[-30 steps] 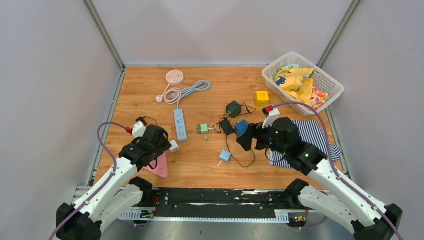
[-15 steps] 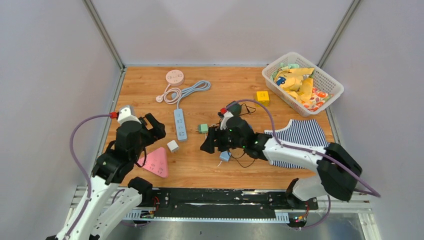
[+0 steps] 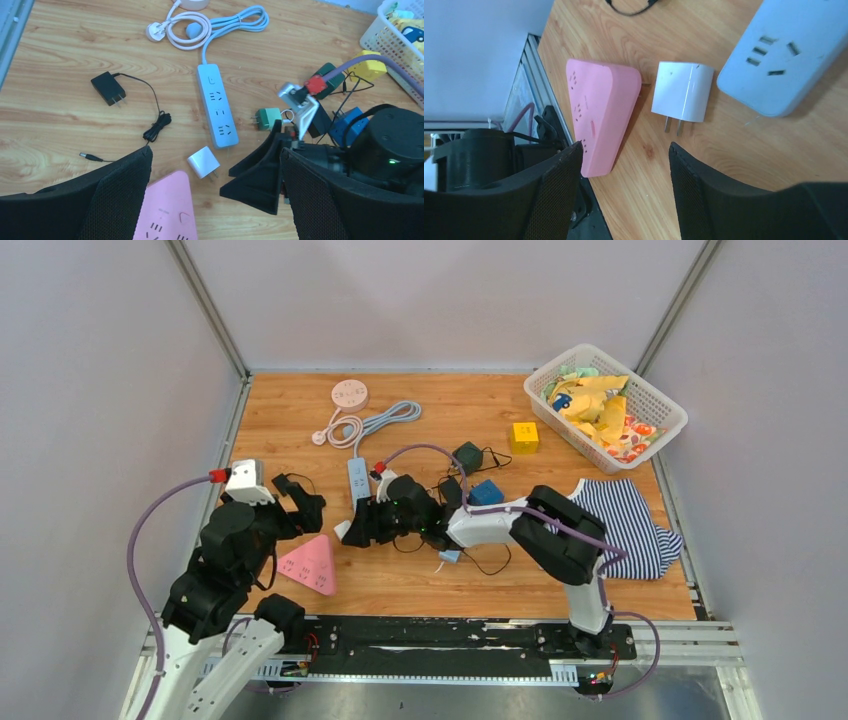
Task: Insert the plug
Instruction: Move the socket to the center of the board, then pick up the plug from the center of the board.
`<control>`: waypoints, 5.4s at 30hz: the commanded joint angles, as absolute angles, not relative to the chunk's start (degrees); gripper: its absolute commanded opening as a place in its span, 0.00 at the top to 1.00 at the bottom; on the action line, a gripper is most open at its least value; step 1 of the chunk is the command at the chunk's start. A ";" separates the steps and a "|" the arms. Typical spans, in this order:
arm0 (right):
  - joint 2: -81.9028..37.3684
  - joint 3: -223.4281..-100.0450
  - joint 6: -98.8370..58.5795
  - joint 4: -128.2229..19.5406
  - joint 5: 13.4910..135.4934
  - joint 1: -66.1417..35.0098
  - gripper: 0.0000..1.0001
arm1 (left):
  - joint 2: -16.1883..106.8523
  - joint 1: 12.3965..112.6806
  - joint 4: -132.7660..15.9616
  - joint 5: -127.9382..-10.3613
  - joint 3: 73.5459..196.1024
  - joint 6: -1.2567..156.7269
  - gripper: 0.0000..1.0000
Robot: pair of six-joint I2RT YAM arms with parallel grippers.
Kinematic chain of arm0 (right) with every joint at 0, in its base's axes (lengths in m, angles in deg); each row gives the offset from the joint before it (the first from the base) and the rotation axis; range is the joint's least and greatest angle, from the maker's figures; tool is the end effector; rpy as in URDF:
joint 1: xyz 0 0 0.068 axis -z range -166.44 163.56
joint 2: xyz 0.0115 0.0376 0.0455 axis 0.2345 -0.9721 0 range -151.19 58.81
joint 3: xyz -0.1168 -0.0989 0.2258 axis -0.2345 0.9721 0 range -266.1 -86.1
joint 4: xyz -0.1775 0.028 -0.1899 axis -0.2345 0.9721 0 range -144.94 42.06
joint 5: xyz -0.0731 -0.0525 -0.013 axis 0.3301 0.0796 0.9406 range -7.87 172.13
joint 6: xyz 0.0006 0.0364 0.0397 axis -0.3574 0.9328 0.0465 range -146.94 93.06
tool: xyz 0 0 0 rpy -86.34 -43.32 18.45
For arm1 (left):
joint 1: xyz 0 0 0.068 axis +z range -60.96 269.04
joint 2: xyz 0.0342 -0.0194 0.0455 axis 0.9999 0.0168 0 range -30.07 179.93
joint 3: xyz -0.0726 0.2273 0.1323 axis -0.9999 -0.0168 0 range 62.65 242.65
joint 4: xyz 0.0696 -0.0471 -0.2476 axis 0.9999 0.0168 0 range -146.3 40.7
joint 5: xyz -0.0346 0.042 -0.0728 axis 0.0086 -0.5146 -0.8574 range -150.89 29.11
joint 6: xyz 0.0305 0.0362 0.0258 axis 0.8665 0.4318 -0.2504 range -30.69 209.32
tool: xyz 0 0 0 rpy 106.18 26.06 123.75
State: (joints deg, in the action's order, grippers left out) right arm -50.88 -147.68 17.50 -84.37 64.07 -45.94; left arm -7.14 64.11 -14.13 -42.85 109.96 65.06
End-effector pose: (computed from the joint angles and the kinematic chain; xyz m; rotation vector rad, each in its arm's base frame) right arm 0.2033 0.3669 0.1853 -0.5322 2.1286 1.4457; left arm 0.0753 -0.0228 0.3392 -0.2047 1.8650 -0.2966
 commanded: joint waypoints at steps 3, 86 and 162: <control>-59.22 -152.13 19.11 -89.79 58.33 -48.72 0.36 | -8.82 64.08 -13.71 -42.99 108.09 67.84 0.00; -21.53 -138.58 -18.02 -38.54 94.36 -27.60 0.13 | 29.85 63.91 -40.58 -70.21 88.41 56.62 0.22; -9.36 -127.75 36.45 -77.82 42.20 -23.11 0.67 | -0.70 63.37 -59.85 -89.07 91.36 75.07 0.12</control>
State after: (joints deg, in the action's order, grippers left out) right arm -7.90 -129.87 20.78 -59.06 48.18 -21.62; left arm 0.69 63.76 -54.89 -81.36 92.33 67.64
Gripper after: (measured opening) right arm 0.636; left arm 0.870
